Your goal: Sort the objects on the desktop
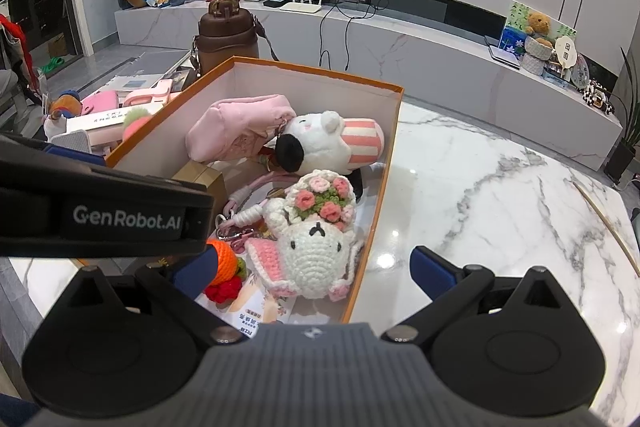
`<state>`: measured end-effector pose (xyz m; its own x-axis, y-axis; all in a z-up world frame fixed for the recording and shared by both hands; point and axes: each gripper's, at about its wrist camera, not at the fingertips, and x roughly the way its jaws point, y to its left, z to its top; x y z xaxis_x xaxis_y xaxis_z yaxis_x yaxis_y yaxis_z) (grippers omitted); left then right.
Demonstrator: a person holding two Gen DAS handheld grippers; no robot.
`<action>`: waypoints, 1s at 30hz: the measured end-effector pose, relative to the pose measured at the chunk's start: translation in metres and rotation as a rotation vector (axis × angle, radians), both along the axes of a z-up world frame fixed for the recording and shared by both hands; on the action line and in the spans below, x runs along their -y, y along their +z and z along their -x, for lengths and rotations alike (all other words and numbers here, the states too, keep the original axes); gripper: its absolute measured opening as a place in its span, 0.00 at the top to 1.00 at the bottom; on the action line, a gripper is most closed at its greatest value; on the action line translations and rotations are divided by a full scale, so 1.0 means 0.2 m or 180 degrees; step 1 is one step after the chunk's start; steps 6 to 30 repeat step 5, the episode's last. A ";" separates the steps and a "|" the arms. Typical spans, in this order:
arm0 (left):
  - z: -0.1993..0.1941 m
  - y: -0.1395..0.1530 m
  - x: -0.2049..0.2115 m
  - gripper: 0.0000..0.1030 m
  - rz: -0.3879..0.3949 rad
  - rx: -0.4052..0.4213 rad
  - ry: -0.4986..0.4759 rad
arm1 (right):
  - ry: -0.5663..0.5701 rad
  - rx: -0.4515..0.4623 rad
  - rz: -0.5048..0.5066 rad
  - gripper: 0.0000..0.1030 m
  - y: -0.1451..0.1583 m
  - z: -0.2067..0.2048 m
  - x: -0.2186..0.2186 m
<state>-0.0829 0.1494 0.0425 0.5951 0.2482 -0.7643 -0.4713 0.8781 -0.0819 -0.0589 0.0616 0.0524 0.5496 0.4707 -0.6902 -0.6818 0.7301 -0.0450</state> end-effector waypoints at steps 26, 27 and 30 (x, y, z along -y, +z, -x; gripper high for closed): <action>0.00 0.01 0.00 0.10 -0.0038 0.0015 -0.0027 | 0.0003 0.0001 -0.0002 0.01 0.00 0.00 0.00; 0.00 0.01 0.00 0.10 -0.0038 0.0015 -0.0027 | 0.0003 0.0001 -0.0002 0.01 0.00 0.00 0.00; 0.00 0.01 0.00 0.10 -0.0038 0.0015 -0.0027 | 0.0003 0.0001 -0.0002 0.01 0.00 0.00 0.00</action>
